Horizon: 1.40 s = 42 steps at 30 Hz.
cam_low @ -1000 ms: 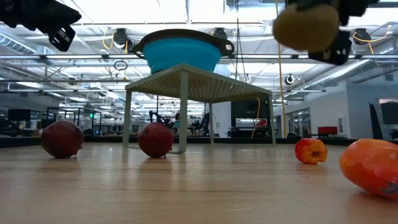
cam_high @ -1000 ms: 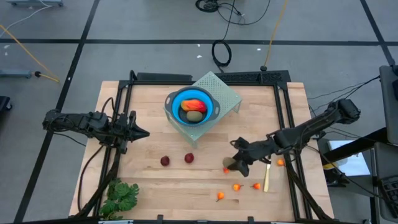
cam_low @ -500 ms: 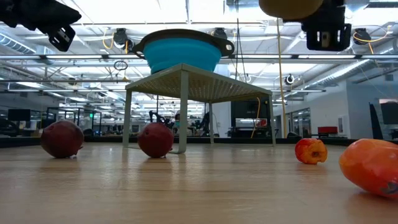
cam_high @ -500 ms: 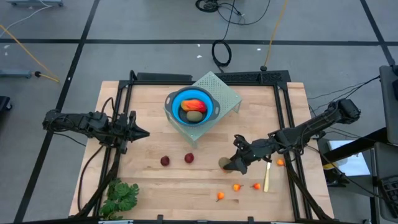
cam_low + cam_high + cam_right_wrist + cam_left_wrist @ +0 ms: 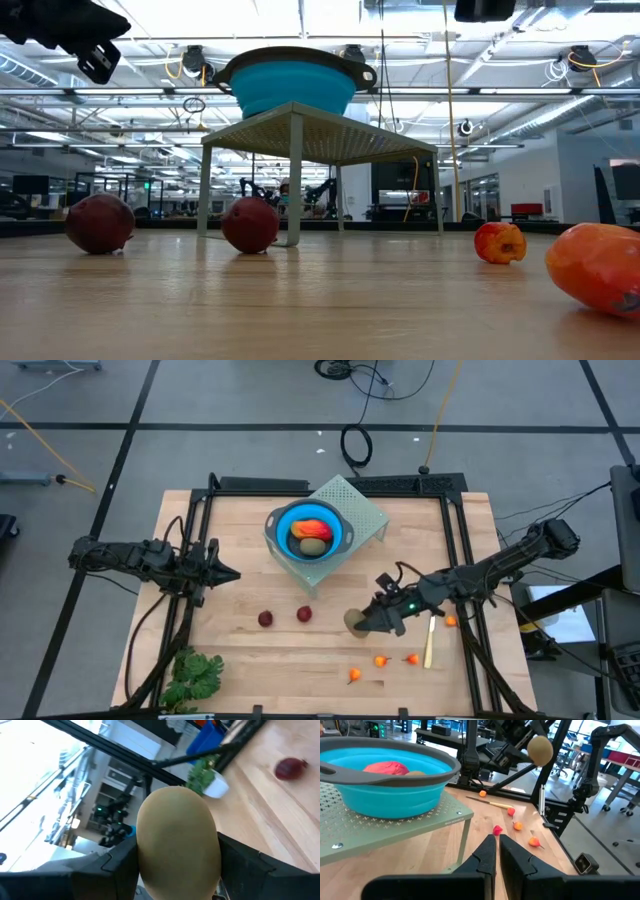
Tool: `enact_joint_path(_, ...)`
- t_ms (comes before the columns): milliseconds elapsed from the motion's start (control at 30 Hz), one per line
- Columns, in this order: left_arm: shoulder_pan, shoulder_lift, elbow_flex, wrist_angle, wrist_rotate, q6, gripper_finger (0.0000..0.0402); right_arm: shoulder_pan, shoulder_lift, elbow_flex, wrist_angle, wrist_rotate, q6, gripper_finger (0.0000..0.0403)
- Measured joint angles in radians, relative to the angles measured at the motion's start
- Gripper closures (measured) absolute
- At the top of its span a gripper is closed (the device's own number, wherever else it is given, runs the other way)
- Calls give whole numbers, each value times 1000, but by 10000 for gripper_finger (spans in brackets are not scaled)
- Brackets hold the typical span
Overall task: Pick & Place Fruit
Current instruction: Put the kiwi into the collapsible colander on the shelf
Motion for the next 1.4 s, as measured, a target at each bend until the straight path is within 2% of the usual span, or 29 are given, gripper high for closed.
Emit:
enact_joint_path(267,0,0,0,0,0,-16,380,0,1,0,-2,0,-19,183)
enact_joint_path(600,0,1,0,0,0,-18,380,0,5,0,-136,76,-196,186)
enact_joint_path(833,0,1,0,0,0,-18,380,-4,26,-1,-164,132,-477,184)
enact_joint_path(1067,0,1,0,0,-1,-17,380,-39,38,-1,-176,144,-739,184)
enact_joint_path(1233,0,1,0,0,-3,-13,380,-72,38,-1,-163,210,-968,185)
enact_joint_path(1400,0,1,0,0,-3,13,380,-105,38,-1,-113,215,-1153,183)
